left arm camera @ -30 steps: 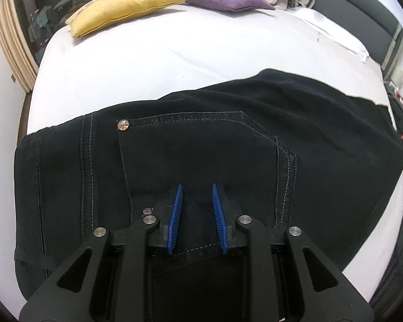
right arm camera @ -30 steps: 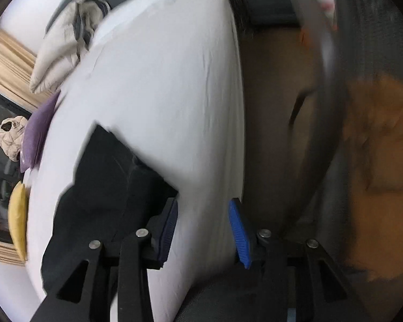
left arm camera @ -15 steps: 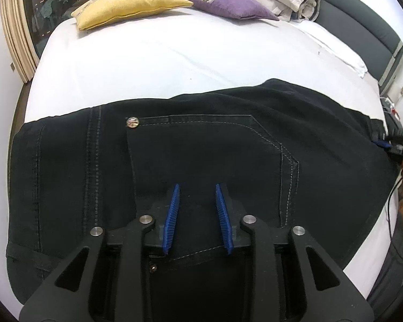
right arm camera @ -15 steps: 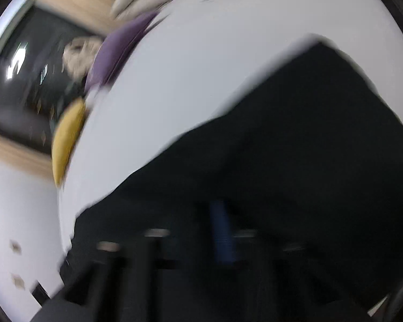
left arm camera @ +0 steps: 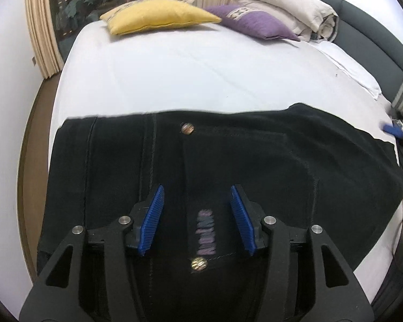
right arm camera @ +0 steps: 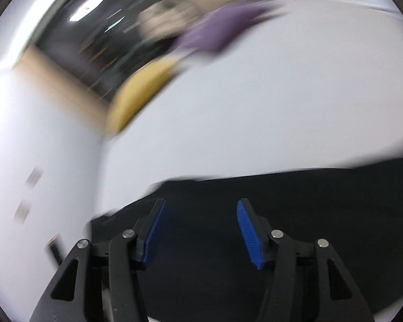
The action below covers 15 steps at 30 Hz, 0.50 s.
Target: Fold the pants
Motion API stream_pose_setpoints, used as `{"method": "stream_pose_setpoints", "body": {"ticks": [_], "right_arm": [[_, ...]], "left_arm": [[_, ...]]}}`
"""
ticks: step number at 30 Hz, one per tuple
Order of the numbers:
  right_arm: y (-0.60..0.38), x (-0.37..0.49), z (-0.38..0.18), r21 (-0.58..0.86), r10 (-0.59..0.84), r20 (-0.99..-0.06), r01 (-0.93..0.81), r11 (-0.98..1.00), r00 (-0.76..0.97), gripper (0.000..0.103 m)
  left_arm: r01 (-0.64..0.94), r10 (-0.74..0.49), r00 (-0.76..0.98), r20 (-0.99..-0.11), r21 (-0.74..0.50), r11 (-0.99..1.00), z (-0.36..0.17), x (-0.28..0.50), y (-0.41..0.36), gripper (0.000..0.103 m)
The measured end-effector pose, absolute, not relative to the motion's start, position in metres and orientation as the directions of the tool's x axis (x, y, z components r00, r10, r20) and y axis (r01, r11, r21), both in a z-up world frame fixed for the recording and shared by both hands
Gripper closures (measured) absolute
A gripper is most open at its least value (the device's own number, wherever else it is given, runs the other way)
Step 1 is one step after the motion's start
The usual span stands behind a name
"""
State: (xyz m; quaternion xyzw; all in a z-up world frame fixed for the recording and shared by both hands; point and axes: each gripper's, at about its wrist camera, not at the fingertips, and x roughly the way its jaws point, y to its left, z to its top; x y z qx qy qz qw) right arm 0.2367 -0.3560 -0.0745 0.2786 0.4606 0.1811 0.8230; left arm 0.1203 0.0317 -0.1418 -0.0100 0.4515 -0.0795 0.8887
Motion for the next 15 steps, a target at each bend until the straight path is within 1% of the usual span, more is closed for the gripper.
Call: {"method": "stream_pose_setpoints", "body": {"ticks": [2,3,5,6,7,8,9,10,12,13,14,15], "right_arm": [[-0.293,0.270,-0.086,0.650,0.647,-0.646,-0.152,0.744,0.405,0.046],[-0.262,0.287,-0.099,0.652,0.672,-0.660,-0.189,0.734,0.335,0.046],[-0.231,0.314,-0.136,0.625,0.645,-0.726,-0.162,0.764,0.240,0.046],[-0.229,0.328,-0.152,0.616,0.625,-0.746,-0.117,0.779,0.229,0.053],[-0.239,0.329,-0.160,0.646,0.646,-0.718,-0.098,0.757,0.259,0.065],[-0.251,0.341,-0.160,0.651,0.637,-0.710,-0.066,0.757,0.301,0.067],[-0.268,0.351,-0.161,0.637,0.599,-0.724,0.000,0.771,0.342,0.068],[-0.285,0.356,-0.158,0.615,0.549,-0.741,0.062,0.786,0.386,0.064],[-0.314,0.354,-0.145,0.512,0.407,-0.803,0.155,0.845,0.435,0.058],[-0.320,0.347,-0.134,0.513,0.412,-0.797,0.134,0.848,0.441,0.058],[-0.322,0.334,-0.122,0.543,0.454,-0.768,0.084,0.835,0.452,0.059],[-0.323,0.315,-0.109,0.577,0.505,-0.731,0.019,0.817,0.459,0.052]], "left_arm": [[0.139,-0.157,0.572,-0.805,-0.094,0.986,-0.148,0.117,0.038,0.053],[0.145,-0.167,0.573,-0.802,-0.102,0.984,-0.150,0.114,0.043,0.053],[0.148,-0.173,0.578,-0.797,-0.107,0.983,-0.152,0.111,0.047,0.053],[0.146,-0.174,0.579,-0.796,-0.109,0.983,-0.153,0.110,0.049,0.053],[0.148,-0.175,0.582,-0.794,-0.108,0.983,-0.155,0.108,0.051,0.053],[0.153,-0.177,0.586,-0.791,-0.106,0.983,-0.156,0.104,0.054,0.053],[0.157,-0.179,0.590,-0.787,-0.105,0.982,-0.157,0.101,0.056,0.053],[0.158,-0.177,0.594,-0.785,-0.102,0.982,-0.159,0.098,0.056,0.053],[0.156,-0.165,0.604,-0.780,-0.087,0.984,-0.154,0.095,0.055,0.053],[0.148,-0.155,0.615,-0.773,-0.080,0.986,-0.150,0.094,0.055,0.053],[0.138,-0.147,0.632,-0.761,-0.076,0.987,-0.145,0.091,0.054,0.053],[0.129,-0.148,0.656,-0.740,-0.083,0.988,-0.138,0.088,0.055,0.053]]}}
